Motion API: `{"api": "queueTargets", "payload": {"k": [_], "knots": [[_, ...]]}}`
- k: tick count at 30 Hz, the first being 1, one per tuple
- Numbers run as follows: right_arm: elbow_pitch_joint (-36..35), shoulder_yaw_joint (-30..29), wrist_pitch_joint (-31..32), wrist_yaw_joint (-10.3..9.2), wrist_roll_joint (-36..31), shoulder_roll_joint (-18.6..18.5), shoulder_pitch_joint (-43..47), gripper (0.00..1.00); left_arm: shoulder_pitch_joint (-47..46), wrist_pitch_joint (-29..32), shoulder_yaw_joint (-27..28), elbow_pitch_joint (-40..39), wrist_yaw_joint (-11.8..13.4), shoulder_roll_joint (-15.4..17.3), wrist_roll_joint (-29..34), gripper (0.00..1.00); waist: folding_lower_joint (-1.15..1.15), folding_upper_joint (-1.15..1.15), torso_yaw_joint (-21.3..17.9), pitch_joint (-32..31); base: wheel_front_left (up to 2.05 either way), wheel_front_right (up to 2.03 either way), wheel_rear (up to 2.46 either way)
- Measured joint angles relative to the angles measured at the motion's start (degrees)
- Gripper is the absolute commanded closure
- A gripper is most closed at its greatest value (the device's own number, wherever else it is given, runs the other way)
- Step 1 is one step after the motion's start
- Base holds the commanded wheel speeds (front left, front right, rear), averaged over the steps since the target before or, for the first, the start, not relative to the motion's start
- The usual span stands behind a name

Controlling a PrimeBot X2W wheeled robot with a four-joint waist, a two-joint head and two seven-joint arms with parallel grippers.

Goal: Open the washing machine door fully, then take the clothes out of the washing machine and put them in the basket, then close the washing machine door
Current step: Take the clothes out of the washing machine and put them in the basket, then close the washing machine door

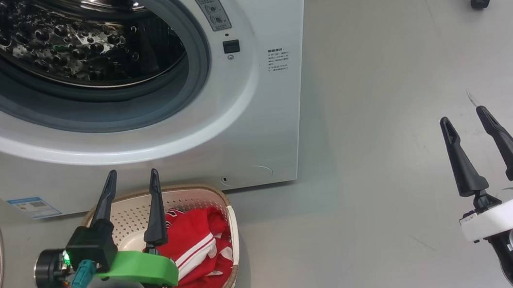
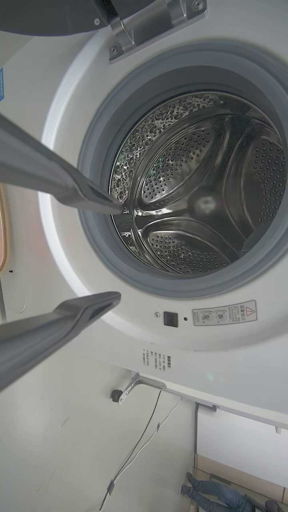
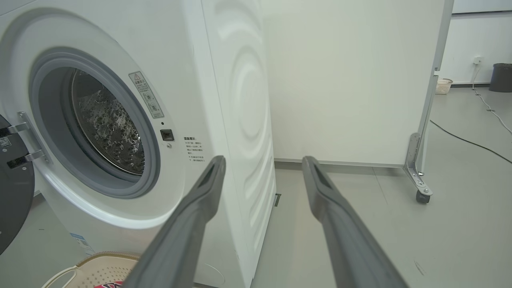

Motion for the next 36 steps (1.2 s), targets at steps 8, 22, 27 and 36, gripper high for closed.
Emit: {"api": "queueTargets", "payload": {"k": [8, 22, 27, 36], "knots": [[-0.1, -0.1, 0.0, 0.0, -0.5, 0.1, 0.0, 0.0, 1.0, 0.0, -0.3, -1.8, 0.5, 0.0, -0.5, 0.0, 0.0, 0.0, -0.2, 0.2, 0.0, 0.0, 0.0], [-0.2, 0.0, 0.0, 0.0, -0.6, 0.2, 0.0, 0.0, 2.7, 0.0, -0.9, -3.1, 1.0, 0.2, -0.8, 0.0, 0.0, 0.0, -0.6, 0.1, 0.0, 0.0, 0.0], [-0.2, 0.0, 0.0, 0.0, -0.9, 0.4, 0.0, 0.0, 2.8, 0.0, -0.9, -3.4, 1.0, 0.2, -1.0, 0.0, 0.0, 0.0, -0.7, -0.1, 0.0, 0.0, 0.0], [-0.2, 0.1, 0.0, 0.0, -1.0, 0.5, 0.1, 0.0, 3.4, 0.0, -1.0, -3.8, 1.0, 0.2, -1.0, 0.0, 0.0, 0.0, -0.9, -0.3, 0.0, 0.0, 0.0]]}}
